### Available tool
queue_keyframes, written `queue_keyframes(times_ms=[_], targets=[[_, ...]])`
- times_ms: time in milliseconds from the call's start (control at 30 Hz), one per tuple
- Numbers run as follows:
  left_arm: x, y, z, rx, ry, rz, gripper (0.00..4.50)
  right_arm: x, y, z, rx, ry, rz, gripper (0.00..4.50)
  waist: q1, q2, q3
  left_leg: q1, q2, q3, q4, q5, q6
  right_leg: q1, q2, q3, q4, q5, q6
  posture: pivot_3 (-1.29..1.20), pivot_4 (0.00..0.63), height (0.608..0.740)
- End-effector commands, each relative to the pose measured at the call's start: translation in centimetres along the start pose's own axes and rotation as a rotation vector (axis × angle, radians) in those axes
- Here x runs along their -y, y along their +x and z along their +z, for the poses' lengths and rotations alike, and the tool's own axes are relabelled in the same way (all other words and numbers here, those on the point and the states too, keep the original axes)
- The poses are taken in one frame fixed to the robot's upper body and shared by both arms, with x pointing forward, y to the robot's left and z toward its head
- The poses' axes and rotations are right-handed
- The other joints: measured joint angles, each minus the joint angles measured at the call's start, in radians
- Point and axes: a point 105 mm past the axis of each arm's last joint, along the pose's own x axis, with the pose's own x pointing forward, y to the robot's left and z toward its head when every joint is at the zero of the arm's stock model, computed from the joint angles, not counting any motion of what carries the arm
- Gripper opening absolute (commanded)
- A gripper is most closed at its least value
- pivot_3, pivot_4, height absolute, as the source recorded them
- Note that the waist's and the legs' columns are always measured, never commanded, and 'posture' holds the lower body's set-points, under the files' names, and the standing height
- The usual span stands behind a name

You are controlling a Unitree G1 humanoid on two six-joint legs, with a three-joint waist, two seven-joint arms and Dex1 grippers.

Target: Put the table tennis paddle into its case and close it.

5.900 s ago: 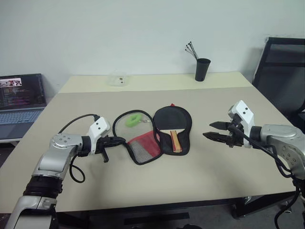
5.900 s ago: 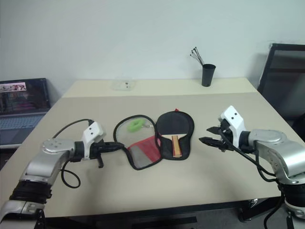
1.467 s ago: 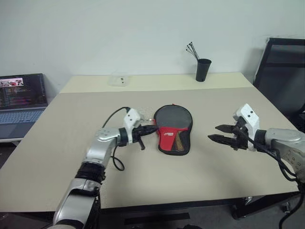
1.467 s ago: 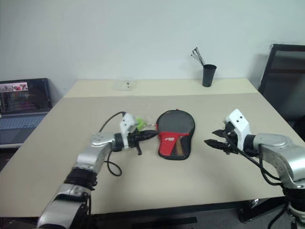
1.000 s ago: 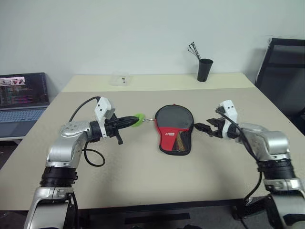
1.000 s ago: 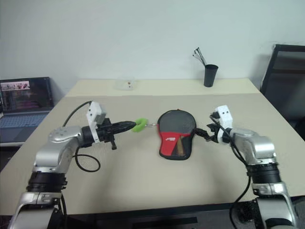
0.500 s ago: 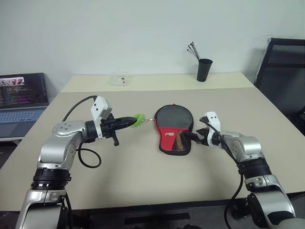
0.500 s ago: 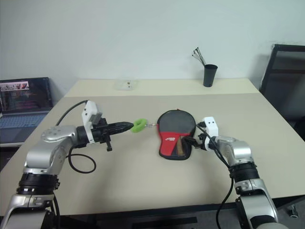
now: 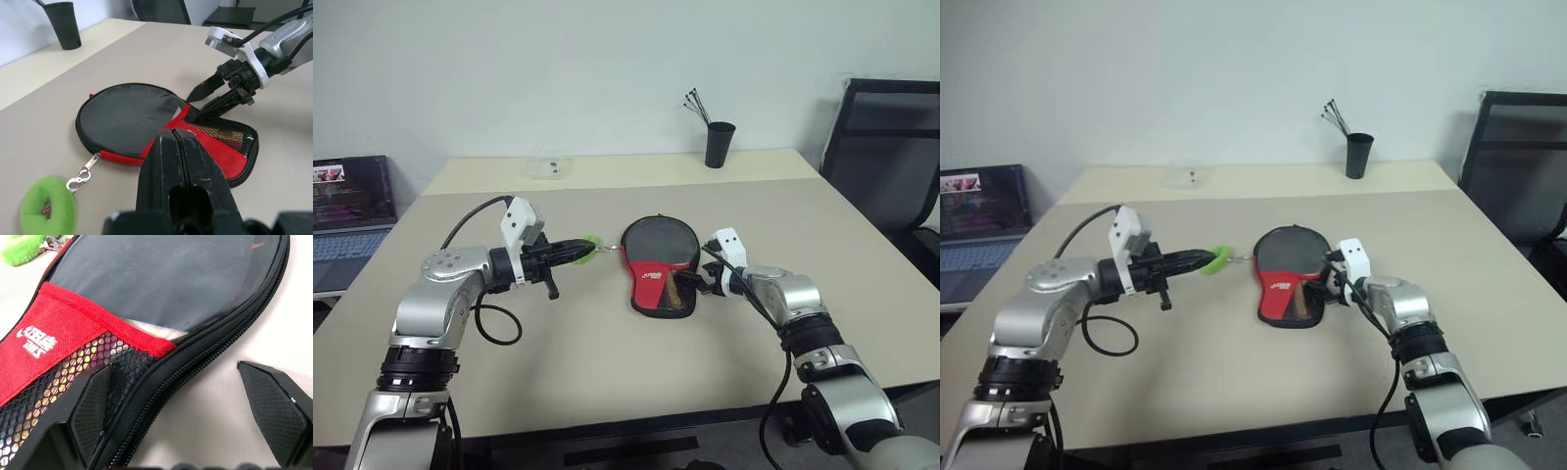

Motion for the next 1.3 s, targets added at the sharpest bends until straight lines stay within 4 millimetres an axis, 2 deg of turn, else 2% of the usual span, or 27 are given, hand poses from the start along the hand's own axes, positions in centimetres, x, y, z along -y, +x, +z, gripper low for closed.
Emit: queue_keyframes(times_ms=[33,200,433,567,633,733,867,1100,1300], targets=[[-0.1,-0.8,1.3,0.022,0.057,0.019,0.00,-1.3,1.0,-1.7,-0.071,-0.015,0.041,3.84,0.000,0.000,-0.001,0.000,0.000,0.000,0.000,0.000,0.000,0.000,0.000,0.000,0.000,0.000,0.000,0.00,0.150,0.740],[-0.2,-1.2,0.9,0.006,0.061,0.028,0.00,-2.2,1.5,-2.1,-0.086,-0.023,0.067,2.22,0.000,-0.001,-0.002,0.001,0.001,0.000,0.000,0.000,0.000,0.000,0.001,0.000,0.000,0.000,0.000,0.00,0.150,0.740],[-0.3,-1.7,0.4,-0.012,0.057,0.041,0.00,-3.4,2.1,-1.6,-0.068,0.001,0.100,0.10,-0.003,-0.003,-0.004,0.002,0.001,0.001,0.000,0.000,0.000,0.000,0.001,0.001,0.000,0.000,-0.001,0.00,0.150,0.740],[-0.1,-2.4,-0.2,-0.035,0.047,0.026,0.00,-3.9,2.0,-1.0,-0.049,0.032,0.125,0.04,-0.006,-0.003,-0.004,0.002,0.002,0.001,-0.001,0.000,0.000,0.000,0.001,0.002,0.001,0.001,-0.001,0.00,0.150,0.740],[0.7,-3.3,-0.9,-0.071,0.034,-0.034,0.00,-4.4,1.5,-0.5,-0.037,0.061,0.165,0.04,-0.009,-0.003,-0.004,0.003,0.003,0.001,-0.001,0.000,0.000,0.000,0.001,0.002,0.000,0.001,-0.001,0.00,0.150,0.740],[1.5,-4.8,-2.0,-0.129,0.032,-0.087,0.00,-5.5,0.0,0.6,-0.017,0.121,0.254,0.04,-0.011,-0.002,-0.004,0.002,0.004,0.002,-0.003,0.000,0.000,-0.001,0.001,0.002,0.000,0.000,-0.002,0.00,0.150,0.740],[2.3,-5.3,-2.6,-0.155,0.017,-0.123,0.00,-5.7,-1.8,0.9,-0.019,0.168,0.280,0.04,-0.001,-0.002,-0.004,-0.002,0.005,0.001,-0.004,0.000,0.000,-0.004,0.001,0.000,-0.002,0.000,-0.003,0.00,0.150,0.740],[4.4,-4.9,-3.2,-0.168,-0.005,-0.213,0.00,-7.3,-4.2,-1.0,-0.062,0.224,0.309,0.04,0.008,-0.002,-0.004,-0.002,0.003,0.001,-0.004,0.000,0.000,-0.003,0.000,0.000,-0.002,0.000,-0.002,0.00,0.150,0.740],[5.5,-4.8,-3.0,-0.160,-0.024,-0.263,0.00,-9.3,-6.3,-3.8,-0.111,0.265,0.325,0.04,0.008,-0.002,-0.004,-0.002,0.003,0.000,-0.004,-0.001,0.000,-0.003,0.000,-0.001,-0.002,0.000,-0.002,0.00,0.150,0.740]])
